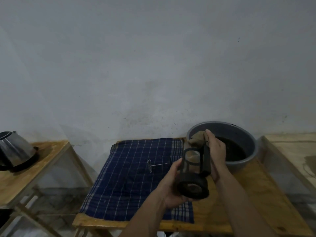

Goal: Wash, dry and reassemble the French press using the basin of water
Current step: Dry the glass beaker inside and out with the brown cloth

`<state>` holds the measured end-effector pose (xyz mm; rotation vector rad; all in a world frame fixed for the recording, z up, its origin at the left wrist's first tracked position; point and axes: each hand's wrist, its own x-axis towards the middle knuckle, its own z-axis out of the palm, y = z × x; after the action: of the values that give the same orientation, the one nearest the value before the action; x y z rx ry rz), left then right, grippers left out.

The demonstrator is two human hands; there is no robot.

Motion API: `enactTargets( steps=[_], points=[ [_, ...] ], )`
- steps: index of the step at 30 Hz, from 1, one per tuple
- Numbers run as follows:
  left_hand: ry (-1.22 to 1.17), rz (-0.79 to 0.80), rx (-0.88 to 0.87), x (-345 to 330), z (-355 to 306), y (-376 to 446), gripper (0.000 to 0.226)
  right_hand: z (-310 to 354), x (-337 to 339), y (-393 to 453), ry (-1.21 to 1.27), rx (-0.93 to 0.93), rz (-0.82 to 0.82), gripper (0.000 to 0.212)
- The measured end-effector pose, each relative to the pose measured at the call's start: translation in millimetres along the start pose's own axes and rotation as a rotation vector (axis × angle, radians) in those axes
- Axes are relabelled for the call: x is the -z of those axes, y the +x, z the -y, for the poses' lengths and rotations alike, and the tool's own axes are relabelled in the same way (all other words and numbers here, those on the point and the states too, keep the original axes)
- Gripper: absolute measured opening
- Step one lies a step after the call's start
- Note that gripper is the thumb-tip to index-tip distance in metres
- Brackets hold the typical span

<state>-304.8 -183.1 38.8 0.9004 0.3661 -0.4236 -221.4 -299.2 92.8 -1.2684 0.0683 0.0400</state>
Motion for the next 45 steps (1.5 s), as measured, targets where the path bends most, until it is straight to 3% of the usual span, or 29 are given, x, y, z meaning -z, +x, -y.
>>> enactTargets(
  steps=[5, 10, 15, 18, 21, 26, 30, 34, 39, 45],
  points=[
    [0.346, -0.123, -0.054, -12.4, -21.4, 2.2, 0.044, -5.3, 1.0, 9.9, -0.27, 0.213, -0.04, 0.039],
    [-0.005, -0.167, -0.114, -17.6, -19.2, 12.5, 0.056, -23.0, -1.3, -12.5, -0.388, 0.268, 0.186, 0.016],
    [0.007, -0.226, -0.141, -7.0, -22.9, 19.2, 0.057, -44.0, 15.5, -31.4, -0.361, 0.203, 0.42, 0.034],
    [-0.017, -0.136, -0.093, -15.7, -11.7, 16.0, 0.051, -33.4, 19.1, -6.0, -0.418, 0.254, 0.316, 0.045],
    [-0.064, -0.053, -0.079, -24.2, -11.8, 14.4, 0.05, -19.1, 13.7, 11.4, -0.415, 0.329, 0.209, 0.04],
    [-0.033, -0.183, -0.104, -23.0, -26.8, 19.2, 0.058, -37.4, 19.7, -12.3, -0.514, 0.465, 0.328, 0.026],
    [-0.064, -0.258, -0.091, -15.8, -27.2, 17.6, 0.057, -52.8, 31.0, -29.9, -0.512, 0.509, 0.29, 0.007],
    [-0.204, -0.267, -0.052, -16.2, -22.0, 14.6, 0.052, -50.7, 33.8, -32.7, -0.449, 0.524, 0.311, 0.026],
    [-0.432, -0.237, -0.017, -28.4, -25.7, 14.4, 0.058, -59.4, 26.6, -41.7, -0.625, 0.673, 0.194, 0.029],
    [-0.503, -0.283, -0.048, -27.4, -36.6, 17.0, 0.064, -65.6, 38.0, -36.0, -0.654, 0.658, 0.294, 0.018]
  ],
)
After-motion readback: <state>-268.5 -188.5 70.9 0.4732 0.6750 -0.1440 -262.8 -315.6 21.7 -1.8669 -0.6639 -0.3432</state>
